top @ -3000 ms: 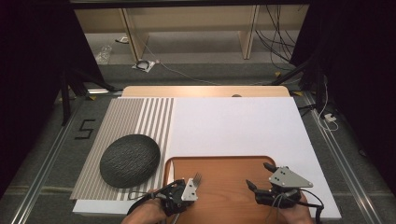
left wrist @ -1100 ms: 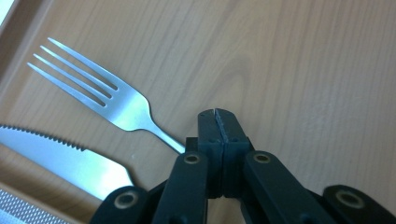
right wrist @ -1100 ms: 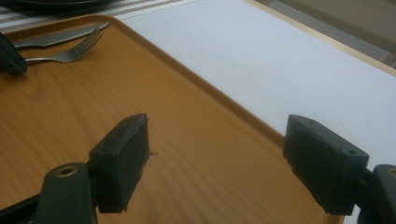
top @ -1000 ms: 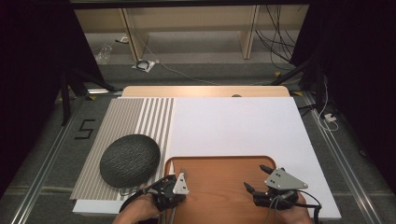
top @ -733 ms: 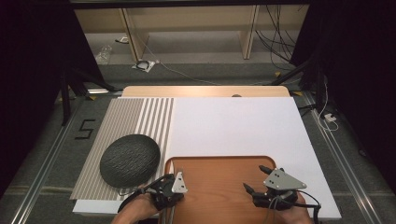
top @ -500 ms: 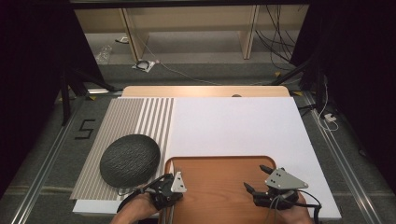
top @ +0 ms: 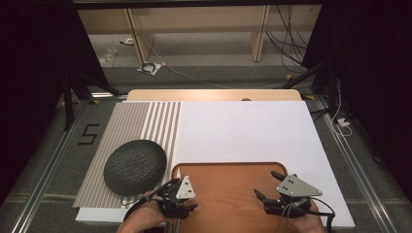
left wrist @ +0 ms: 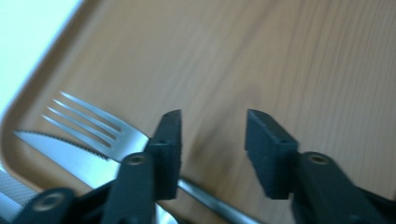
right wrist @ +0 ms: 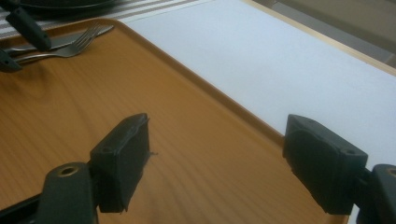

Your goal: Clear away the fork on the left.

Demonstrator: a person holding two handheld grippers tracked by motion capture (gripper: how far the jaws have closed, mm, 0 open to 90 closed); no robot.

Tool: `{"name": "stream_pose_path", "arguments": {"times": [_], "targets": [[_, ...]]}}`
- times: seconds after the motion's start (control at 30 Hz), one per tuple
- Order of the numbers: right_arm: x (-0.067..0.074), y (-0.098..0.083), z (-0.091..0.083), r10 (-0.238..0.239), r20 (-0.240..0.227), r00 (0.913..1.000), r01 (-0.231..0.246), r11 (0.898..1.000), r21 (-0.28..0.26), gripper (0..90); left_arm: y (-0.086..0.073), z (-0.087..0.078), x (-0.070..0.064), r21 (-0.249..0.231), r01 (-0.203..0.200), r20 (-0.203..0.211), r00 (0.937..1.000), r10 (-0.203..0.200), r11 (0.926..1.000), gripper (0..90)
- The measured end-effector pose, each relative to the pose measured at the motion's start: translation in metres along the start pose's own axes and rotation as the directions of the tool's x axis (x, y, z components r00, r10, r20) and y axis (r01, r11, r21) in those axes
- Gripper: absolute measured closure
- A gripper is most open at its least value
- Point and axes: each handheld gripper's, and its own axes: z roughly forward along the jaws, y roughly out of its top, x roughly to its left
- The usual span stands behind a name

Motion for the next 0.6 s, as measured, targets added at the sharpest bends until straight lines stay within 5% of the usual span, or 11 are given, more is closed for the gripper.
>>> {"name": "stream_pose_path", "arguments": {"times": [0.27, 0.6], "targets": [[-0.001, 0.000, -0.001, 0.008, 0.000, 1.0000, -0.008, 1.000, -0.007, 23.9, 0.003, -0.006, 0.002, -0.075, 0.033, -0.034, 0.9988, -0.036, 0.9966, 37.6], [-0.003, 0.000, -0.004, 0.041, -0.013, 0.9991, -0.042, 0.999, -0.035, 23.9, 0.003, -0.013, 0.007, -0.147, 0.081, -0.065, 0.9937, -0.091, 0.9858, 31.1]]}}
